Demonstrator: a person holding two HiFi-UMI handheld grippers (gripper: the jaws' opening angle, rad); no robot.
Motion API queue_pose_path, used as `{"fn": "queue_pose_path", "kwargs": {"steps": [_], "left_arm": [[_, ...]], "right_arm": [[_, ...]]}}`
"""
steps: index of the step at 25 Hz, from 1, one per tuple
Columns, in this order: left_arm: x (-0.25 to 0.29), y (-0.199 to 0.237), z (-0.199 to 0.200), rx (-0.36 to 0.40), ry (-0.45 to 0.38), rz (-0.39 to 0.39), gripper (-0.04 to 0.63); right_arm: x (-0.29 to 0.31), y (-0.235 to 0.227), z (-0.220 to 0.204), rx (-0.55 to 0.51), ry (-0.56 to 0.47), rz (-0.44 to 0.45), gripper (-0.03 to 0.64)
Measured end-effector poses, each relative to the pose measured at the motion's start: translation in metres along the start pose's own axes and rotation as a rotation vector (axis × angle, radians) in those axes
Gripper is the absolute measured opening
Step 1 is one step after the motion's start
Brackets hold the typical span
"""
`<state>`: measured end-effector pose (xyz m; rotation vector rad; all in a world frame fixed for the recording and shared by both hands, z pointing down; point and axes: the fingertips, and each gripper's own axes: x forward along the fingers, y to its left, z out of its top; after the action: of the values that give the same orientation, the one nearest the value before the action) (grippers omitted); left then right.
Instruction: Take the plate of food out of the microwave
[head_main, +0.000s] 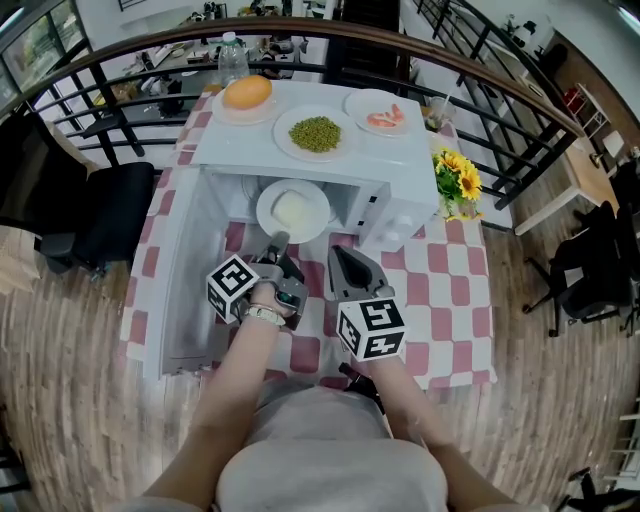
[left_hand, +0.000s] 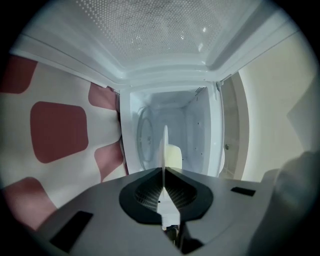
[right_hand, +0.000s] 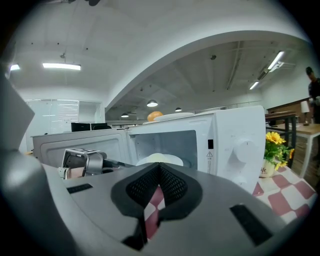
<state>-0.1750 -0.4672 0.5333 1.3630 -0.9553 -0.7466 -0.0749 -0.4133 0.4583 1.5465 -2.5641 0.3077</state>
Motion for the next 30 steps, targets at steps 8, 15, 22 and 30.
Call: {"fn": "queue_pose_path", "kwargs": {"steps": [8,15,22,30], "left_arm": [[-0.019,-0.017,-0.011,-0.006,0.01,-0.016,0.015],[-0.033,-0.026,-0.02,0.009,0.022,-0.021,0.015],[-0.048,-0.033,-0.026,0.003,0.015,-0.037,0.015],[-0.063,-0.046,-0.031,0.055,-0.028,-0.084,0.017]], "right_arm": [[-0.011,0.006,0.006,-0.009,-0.038,0.004,0.023],[-0.022,0.013,0.006,-0.032,-0.068,0.0,0.023],[-0.033,0.021,0.006,-0.122,-0.085,-0.032,0.023],[-0.037,0.015,0.01,-0.094,-0.116,-0.059,0.023]]}}
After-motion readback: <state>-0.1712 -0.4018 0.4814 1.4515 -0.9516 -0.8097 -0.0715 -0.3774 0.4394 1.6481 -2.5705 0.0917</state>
